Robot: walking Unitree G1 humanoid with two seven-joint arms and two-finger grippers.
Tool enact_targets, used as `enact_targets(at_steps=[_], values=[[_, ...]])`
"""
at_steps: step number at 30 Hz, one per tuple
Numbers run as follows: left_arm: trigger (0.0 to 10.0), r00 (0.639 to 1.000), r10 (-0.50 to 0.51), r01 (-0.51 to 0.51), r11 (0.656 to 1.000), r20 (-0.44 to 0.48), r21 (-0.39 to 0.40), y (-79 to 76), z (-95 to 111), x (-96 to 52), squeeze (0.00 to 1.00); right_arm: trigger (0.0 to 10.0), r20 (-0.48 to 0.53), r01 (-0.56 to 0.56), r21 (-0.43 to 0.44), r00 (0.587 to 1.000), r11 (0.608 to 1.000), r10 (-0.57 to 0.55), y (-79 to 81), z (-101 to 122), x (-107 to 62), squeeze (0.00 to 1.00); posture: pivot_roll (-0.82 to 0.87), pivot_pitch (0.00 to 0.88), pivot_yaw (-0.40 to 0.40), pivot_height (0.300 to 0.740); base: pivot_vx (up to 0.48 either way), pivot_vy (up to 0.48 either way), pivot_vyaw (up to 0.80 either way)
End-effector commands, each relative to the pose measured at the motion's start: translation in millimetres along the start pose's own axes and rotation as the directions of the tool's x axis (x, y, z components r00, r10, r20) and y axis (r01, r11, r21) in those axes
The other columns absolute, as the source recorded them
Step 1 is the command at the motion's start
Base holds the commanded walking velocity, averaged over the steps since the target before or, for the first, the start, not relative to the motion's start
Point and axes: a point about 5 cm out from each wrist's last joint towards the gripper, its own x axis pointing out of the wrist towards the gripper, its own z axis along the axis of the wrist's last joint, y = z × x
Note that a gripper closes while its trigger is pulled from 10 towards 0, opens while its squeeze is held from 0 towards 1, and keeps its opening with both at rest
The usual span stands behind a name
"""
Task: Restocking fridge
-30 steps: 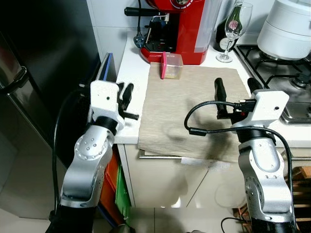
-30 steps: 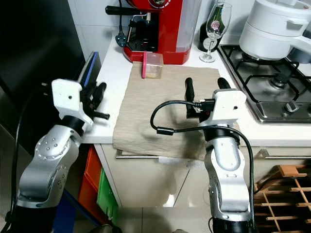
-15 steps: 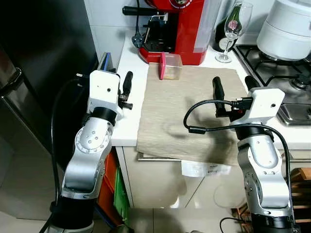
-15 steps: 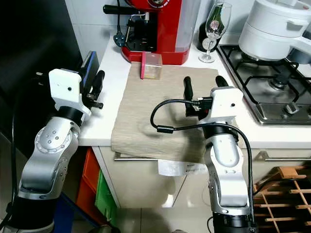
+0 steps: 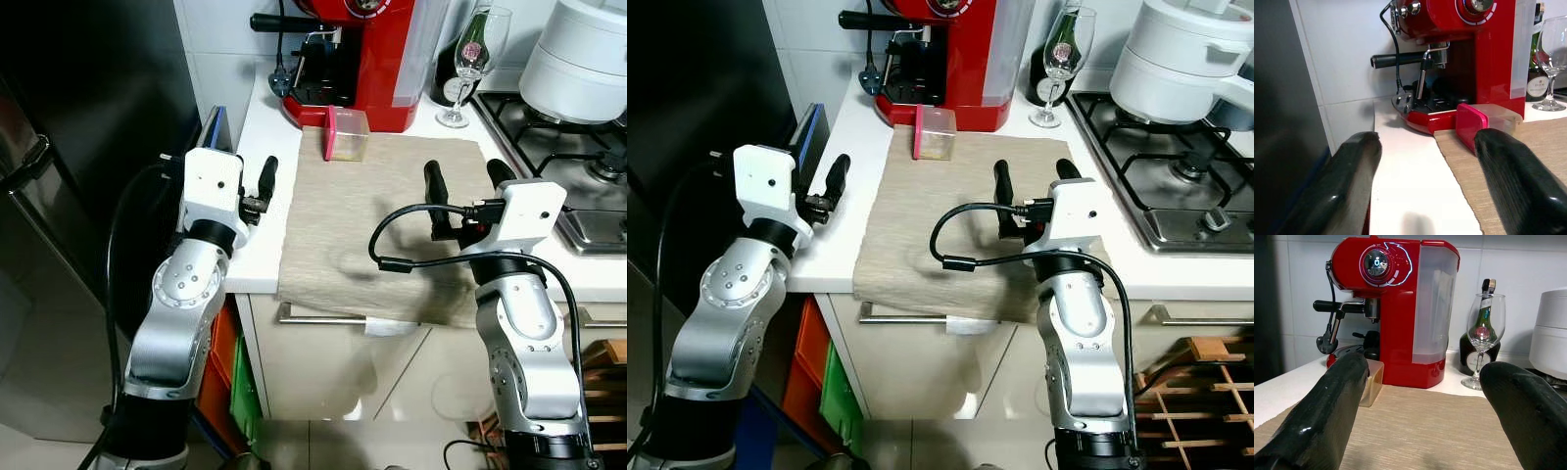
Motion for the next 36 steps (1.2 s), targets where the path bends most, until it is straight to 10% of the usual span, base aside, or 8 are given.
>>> enact_targets(at_steps=[1,7,8,10,36], values=[[10.0,1.0,0.004,-0.004,1.0,0.008,0.005,1.7,2.1,2.4,1.0,10.0,0.01,-0.01,0.009,1.0,1.0,0.01,2.6,2.7,3.0,0.0,-0.05,0.0,0.007,0.74,0.0,0.0,0.0],[10.0,1.0,0.019,-0.019,1.0,-0.012,-0.01,4.6,-0.2,3.6,1.0,10.0,0.013,-0.025,-0.013,1.0,1.0,0.025,3.8,4.2,4.9,0.0,-0.05,0.0,0.002,0.74,0.188,-0.309,0.42],[10.0,1.0,0.014,-0.015,1.0,-0.012,-0.009,4.4,-0.1,4.0,0.45,10.0,0.013,-0.028,-0.016,1.0,0.999,0.028,4.2,4.3,5.4,0.0,-0.05,0.0,0.002,0.74,0.319,-0.356,0.61],[10.0,1.0,-0.001,0.001,1.0,0.012,0.005,2.1,3.2,4.5,0.0,10.0,0.016,-0.037,-0.027,0.999,0.999,0.037,5.6,5.0,6.8,0.0,-0.05,0.0,0.0,0.74,0.341,-0.334,0.3],[10.0,0.997,0.001,-0.002,1.0,0.073,0.005,3.1,14.3,8.9,0.0,10.0,0.04,-0.058,-0.022,0.997,0.998,0.059,8.6,11.4,17.3,0.0,-0.05,0.0,-0.005,0.74,0.324,0.0,0.0]])
